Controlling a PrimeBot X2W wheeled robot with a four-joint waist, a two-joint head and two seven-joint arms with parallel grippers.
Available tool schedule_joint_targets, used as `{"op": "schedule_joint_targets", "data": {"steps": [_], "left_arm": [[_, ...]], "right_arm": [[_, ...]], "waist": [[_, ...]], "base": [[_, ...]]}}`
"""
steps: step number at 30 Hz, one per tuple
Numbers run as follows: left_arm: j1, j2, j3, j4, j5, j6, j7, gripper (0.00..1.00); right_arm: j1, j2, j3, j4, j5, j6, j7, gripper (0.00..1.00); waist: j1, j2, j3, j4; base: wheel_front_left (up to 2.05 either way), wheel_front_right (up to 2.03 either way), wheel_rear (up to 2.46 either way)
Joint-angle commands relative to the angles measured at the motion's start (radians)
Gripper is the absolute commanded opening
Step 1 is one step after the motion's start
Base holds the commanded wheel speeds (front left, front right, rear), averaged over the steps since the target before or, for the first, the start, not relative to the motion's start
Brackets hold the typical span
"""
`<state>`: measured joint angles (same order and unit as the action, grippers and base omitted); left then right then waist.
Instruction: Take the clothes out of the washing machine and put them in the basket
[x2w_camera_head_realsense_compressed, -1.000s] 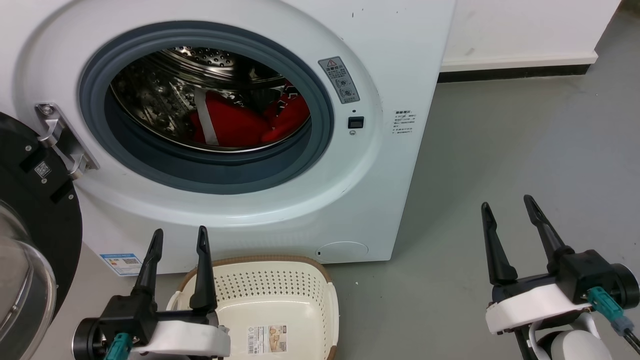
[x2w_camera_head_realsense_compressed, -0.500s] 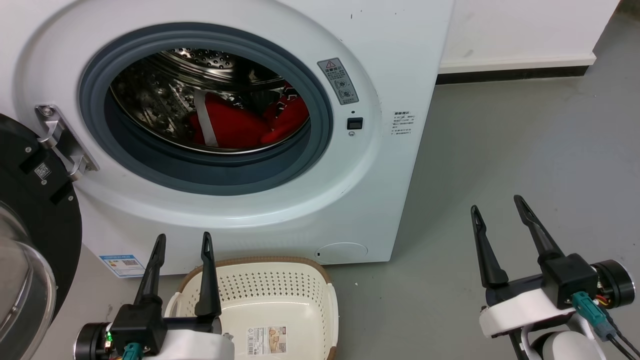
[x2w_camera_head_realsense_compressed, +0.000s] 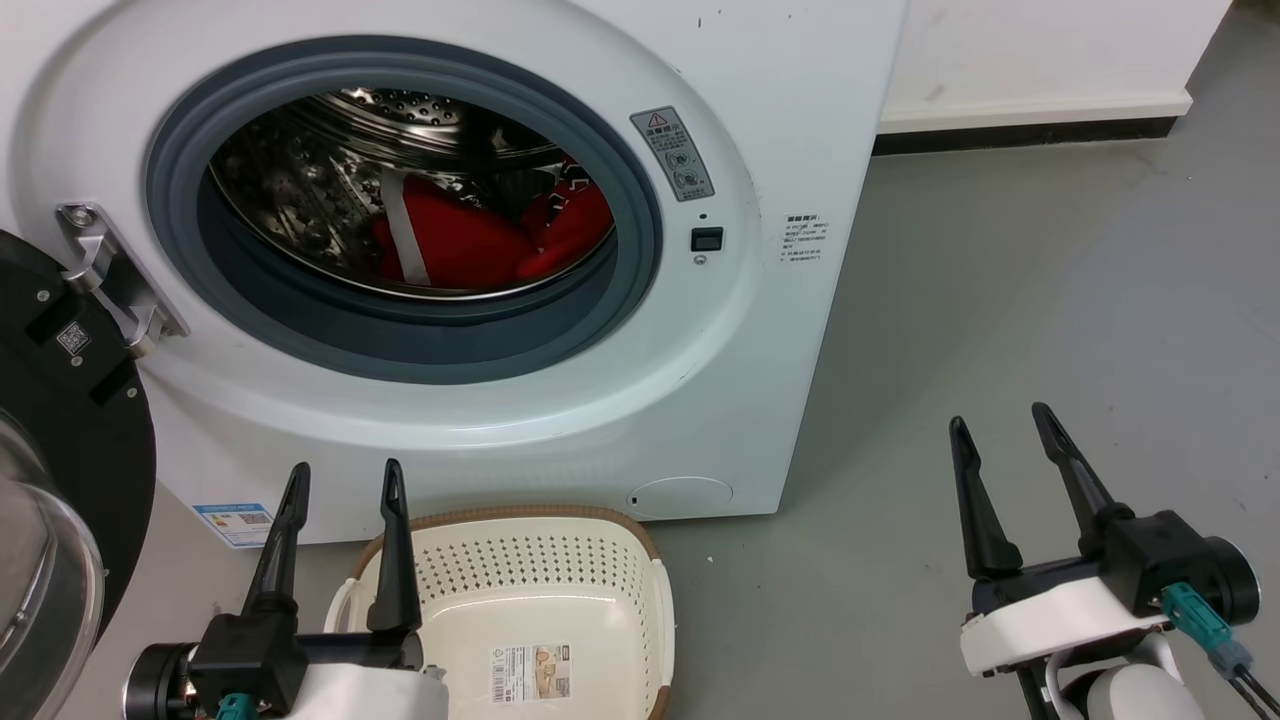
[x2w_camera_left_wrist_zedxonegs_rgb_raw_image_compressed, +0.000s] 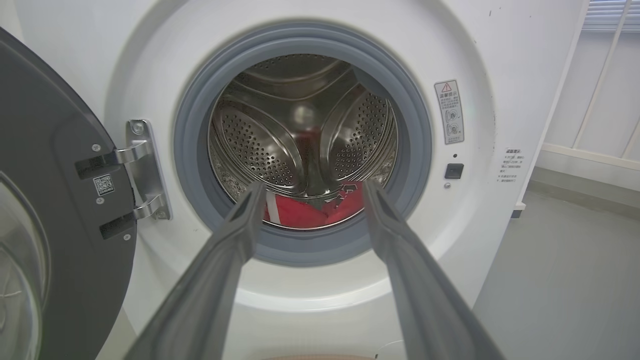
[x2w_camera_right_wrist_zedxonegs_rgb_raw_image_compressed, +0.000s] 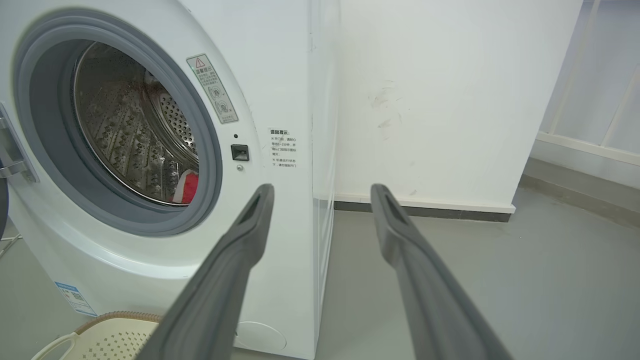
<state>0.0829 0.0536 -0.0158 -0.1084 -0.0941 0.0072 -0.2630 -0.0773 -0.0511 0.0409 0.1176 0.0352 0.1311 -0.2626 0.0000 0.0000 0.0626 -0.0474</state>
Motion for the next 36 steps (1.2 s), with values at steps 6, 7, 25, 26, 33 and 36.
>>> {"op": "schedule_joint_targets", "data": {"steps": [6, 7, 25, 26, 33, 36], "left_arm": [[0.007, -0.004, -0.013, 0.017, 0.038, -0.025, -0.003, 1.0], [0.005, -0.004, -0.017, 0.02, 0.045, -0.024, -0.003, 1.0], [-0.513, 0.153, 0.069, 0.208, 0.034, -0.119, -0.003, 1.0], [-0.56, 0.172, 0.065, 0.235, 0.028, -0.124, -0.003, 1.0], [-0.961, 0.354, -0.025, 0.448, -0.032, -0.137, 0.108, 1.0], [-1.127, 0.433, -0.108, 0.518, -0.078, -0.137, 0.207, 1.0]], "right_arm": [[-0.017, 0.002, -0.005, 0.002, 0.01, -0.001, -0.004, 1.0], [-0.018, 0.002, -0.005, 0.002, 0.01, -0.001, -0.004, 1.0], [-0.184, 0.002, -0.097, -0.121, 0.047, -0.001, -0.003, 1.0], [-0.192, 0.002, -0.105, -0.127, 0.053, -0.001, -0.003, 1.0], [-0.246, 0.002, -0.116, -0.158, 0.085, -0.001, -0.003, 1.0], [-0.259, 0.002, -0.104, -0.176, 0.118, -0.001, -0.003, 1.0]], "waist": [[0.0, 0.0, 0.006, -0.001], [0.0, 0.0, 0.008, -0.001], [0.0, 0.0, 0.51, -0.062], [0.0, 0.0, 0.537, -0.064], [0.0, 0.0, 0.707, -0.101], [0.0, 0.0, 0.769, -0.129]], "base": [[0.0, 0.0, 0.0], [0.0, 0.0, 0.0], [0.0, 0.0, 0.0], [0.0, 0.0, 0.0], [0.0, 0.0, 0.0], [0.0, 0.0, 0.0]]}}
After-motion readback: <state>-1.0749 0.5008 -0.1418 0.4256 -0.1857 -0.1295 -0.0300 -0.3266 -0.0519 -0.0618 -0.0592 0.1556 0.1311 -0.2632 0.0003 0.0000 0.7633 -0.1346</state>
